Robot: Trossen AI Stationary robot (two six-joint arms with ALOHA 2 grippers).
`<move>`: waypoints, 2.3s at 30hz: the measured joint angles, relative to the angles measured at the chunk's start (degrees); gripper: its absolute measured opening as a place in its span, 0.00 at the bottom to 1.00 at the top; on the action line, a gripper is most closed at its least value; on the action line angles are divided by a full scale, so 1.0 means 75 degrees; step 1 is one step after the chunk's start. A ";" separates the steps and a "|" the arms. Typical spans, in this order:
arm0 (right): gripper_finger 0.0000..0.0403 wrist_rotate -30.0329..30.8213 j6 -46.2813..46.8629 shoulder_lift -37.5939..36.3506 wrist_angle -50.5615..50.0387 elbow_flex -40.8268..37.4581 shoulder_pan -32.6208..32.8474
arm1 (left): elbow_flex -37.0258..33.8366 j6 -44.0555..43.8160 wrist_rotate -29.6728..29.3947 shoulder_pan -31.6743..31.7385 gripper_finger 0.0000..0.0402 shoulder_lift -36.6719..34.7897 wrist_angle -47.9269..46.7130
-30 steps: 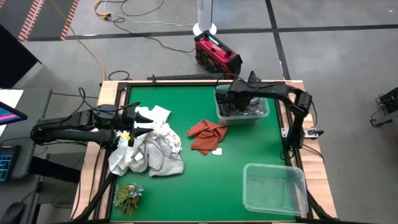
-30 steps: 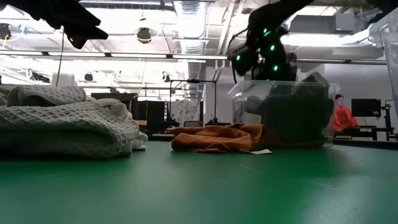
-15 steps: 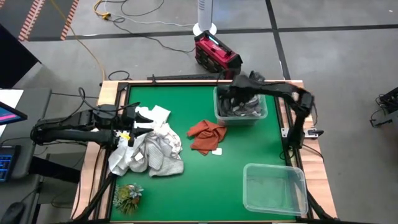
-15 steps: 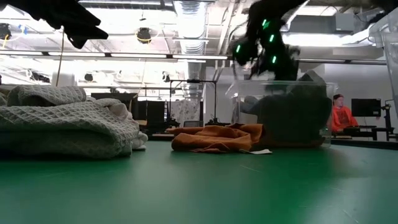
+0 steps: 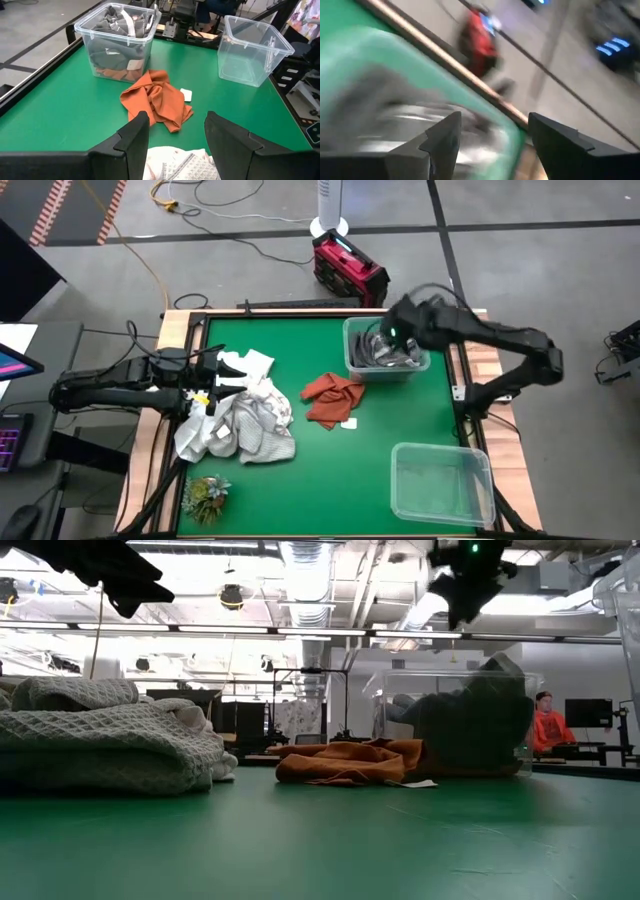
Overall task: Sort towels by color in basket
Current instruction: Put the orange towel into the top transparent bin
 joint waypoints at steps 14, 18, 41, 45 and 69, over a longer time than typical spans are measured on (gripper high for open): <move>0.67 -0.0297 -0.0823 -0.0395 0.5434 -0.2679 0.2978 | -0.0002 0.0280 -0.0316 0.0000 0.45 0.0979 0.1313; 0.67 -0.0309 -0.1194 -0.0078 0.6274 -0.2708 0.3256 | 0.0001 0.0453 -0.0314 0.0000 0.45 0.1885 0.1992; 0.67 -0.2396 -0.2291 0.3497 0.8055 -0.1921 0.3064 | 0.0001 0.1170 -0.0399 -0.0413 0.45 0.2941 0.2712; 0.67 -0.2401 -0.1913 0.4003 0.8043 -0.1855 0.2795 | 0.0001 0.0942 -0.0441 -0.0502 0.45 0.2381 0.1949; 0.07 -0.3592 -0.2280 0.4827 0.7477 -0.1600 0.2426 | 0.0001 0.0656 -0.0447 -0.0662 0.45 0.1499 0.1320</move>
